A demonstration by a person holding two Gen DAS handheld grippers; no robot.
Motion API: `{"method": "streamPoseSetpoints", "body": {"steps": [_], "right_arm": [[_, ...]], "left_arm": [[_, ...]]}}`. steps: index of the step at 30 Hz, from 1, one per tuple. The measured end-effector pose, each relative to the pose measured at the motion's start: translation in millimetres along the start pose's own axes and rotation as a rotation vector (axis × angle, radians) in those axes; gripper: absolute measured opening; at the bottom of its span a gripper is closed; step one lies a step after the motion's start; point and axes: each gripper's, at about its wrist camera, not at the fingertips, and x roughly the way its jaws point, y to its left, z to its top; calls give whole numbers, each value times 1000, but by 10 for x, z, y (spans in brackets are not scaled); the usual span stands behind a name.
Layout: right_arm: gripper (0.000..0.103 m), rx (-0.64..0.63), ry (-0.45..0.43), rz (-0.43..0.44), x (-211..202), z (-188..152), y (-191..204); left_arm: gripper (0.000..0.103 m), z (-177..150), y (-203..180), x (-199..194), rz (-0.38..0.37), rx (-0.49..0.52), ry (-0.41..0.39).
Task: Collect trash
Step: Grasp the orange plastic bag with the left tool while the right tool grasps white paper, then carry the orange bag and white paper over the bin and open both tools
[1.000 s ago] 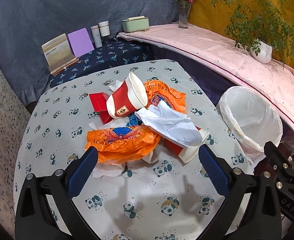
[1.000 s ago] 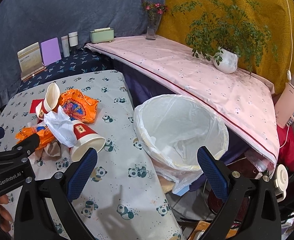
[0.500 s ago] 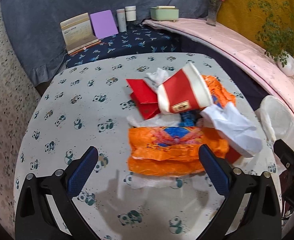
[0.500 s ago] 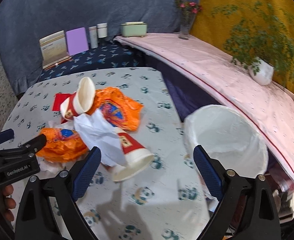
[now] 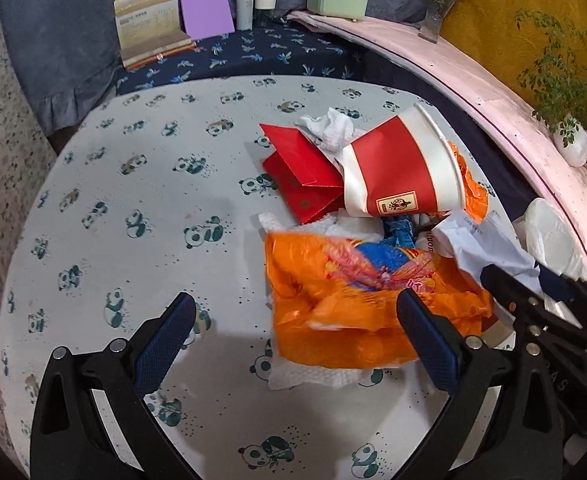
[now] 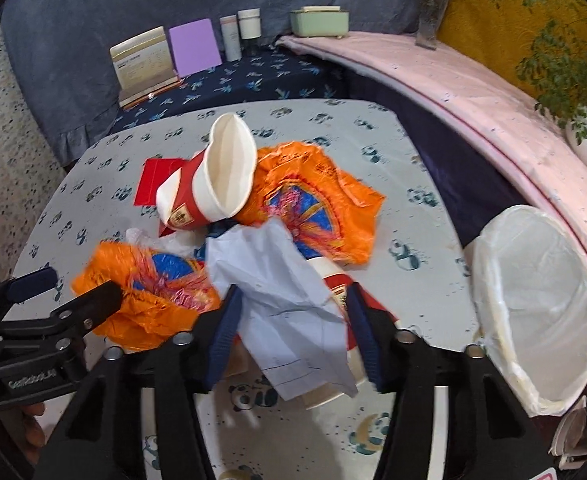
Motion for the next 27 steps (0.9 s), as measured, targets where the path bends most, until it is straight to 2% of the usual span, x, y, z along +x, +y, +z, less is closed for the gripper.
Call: {"method": "streamPoseSetpoints", "body": {"steps": [1, 2, 3, 5, 7, 9, 11, 15, 17, 18, 19, 20, 21, 27], "right_arm": [[40, 1, 6, 7, 14, -6, 8], [33, 2, 6, 14, 12, -14, 8], [20, 1, 5, 23, 8, -18, 8], [8, 7, 10, 47, -12, -20, 2], [8, 9, 0, 47, -43, -19, -13], [8, 8, -6, 48, -74, -11, -20], [8, 8, -17, 51, -120, -9, -28], [8, 20, -41, 52, -233, 8, -67], [8, 24, -59, 46, -310, 27, -88], [8, 28, -70, 43, -354, 40, -102], [8, 32, -79, 42, -386, 50, -124], [8, 36, -88, 39, -425, 62, -144], [8, 41, -96, 36, -458, 73, -164], [8, 59, -129, 24, -587, 108, -260]], "left_arm": [[96, 6, 6, 31, -7, -9, 8], [96, 13, 10, 58, -15, -17, 14], [94, 23, 14, 88, -17, -23, 21], [85, 31, 16, 104, -35, -31, 23], [79, 50, -2, 116, -61, -30, 33], [67, 61, -32, 128, -85, -24, 39], [61, 69, -50, 137, -102, -19, 44], [42, 77, -101, 122, -127, -8, 41], [42, 82, -107, 118, -139, -9, 46], [46, 81, -108, 102, -151, -15, 47], [52, 82, -108, 92, -151, -21, 51], [68, 86, -106, 81, -148, -32, 58], [75, 90, -100, 72, -145, -41, 52], [73, 161, -148, 192, -118, -62, 65]]}}
